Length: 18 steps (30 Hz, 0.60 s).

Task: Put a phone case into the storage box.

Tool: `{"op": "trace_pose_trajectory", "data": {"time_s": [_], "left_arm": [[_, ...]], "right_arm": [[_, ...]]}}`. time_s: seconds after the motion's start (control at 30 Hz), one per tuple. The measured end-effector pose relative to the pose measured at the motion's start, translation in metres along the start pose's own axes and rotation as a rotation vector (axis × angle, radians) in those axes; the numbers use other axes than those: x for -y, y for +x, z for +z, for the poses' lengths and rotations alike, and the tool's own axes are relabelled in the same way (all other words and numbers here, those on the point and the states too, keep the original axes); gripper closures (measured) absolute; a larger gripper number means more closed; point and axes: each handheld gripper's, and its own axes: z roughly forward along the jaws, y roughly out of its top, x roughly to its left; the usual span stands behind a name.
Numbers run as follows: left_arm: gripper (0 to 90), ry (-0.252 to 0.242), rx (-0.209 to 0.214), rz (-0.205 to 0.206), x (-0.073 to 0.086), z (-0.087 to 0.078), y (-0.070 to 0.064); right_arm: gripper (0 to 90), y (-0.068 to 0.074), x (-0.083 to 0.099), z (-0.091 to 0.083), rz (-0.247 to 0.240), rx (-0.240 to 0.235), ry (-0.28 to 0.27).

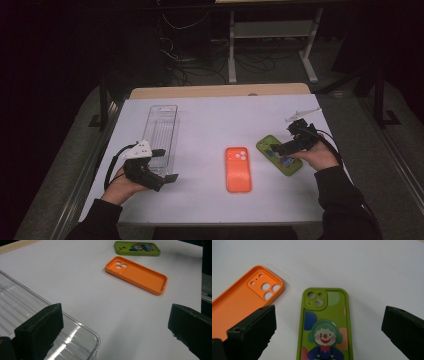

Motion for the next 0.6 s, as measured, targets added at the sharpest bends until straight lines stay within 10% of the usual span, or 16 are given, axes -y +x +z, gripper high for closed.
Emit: {"op": "trace_pose_trajectory", "data": {"time_s": [0.6], "left_arm": [[0.0,-0.012,0.006,-0.002,-0.002,0.001,-0.003]], "right_arm": [[0.0,0.005,0.025,0.011,-0.005,0.008,0.055]]}}
